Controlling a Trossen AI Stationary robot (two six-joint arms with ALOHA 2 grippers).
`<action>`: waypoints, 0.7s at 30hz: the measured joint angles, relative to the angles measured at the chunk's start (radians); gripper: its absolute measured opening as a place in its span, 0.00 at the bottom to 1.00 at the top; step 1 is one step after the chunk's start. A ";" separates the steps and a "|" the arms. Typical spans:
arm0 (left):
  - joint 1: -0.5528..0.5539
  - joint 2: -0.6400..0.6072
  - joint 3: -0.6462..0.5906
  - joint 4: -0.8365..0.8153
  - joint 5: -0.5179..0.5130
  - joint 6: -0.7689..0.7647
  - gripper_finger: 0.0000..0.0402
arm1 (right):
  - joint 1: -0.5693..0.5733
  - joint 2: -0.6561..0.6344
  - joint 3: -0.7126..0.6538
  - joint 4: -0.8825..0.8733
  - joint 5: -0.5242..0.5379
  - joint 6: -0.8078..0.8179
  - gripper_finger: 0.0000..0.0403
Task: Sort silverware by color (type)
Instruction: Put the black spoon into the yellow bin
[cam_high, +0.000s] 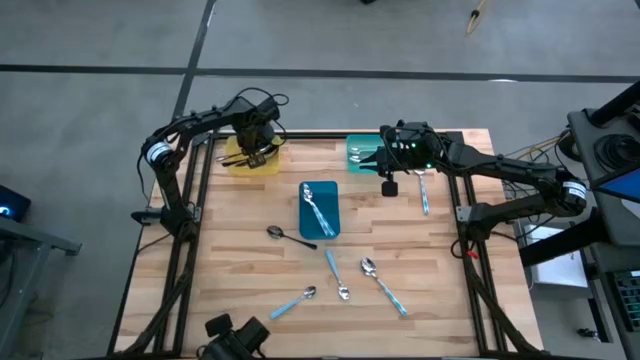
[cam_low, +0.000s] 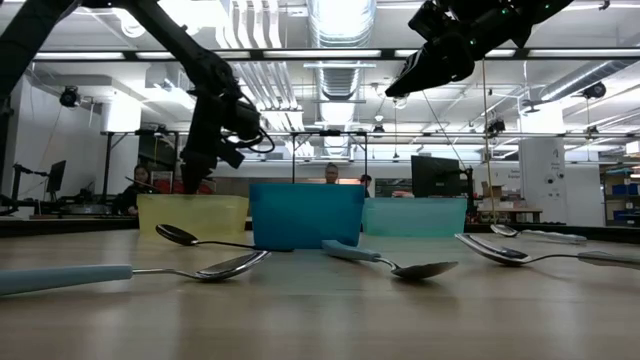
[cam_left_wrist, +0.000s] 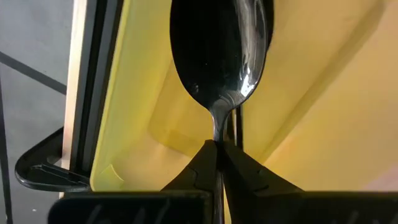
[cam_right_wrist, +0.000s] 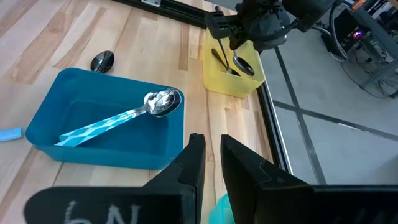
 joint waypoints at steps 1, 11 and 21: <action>-0.004 0.000 0.000 0.000 0.001 0.000 0.00 | 0.000 0.000 0.000 0.000 0.000 0.000 0.11; -0.031 0.000 0.000 0.000 0.000 -0.006 0.00 | 0.000 0.000 0.000 0.000 0.000 0.000 0.11; -0.031 0.000 0.000 0.020 -0.002 0.012 0.00 | 0.000 0.000 0.000 0.000 0.000 0.000 0.11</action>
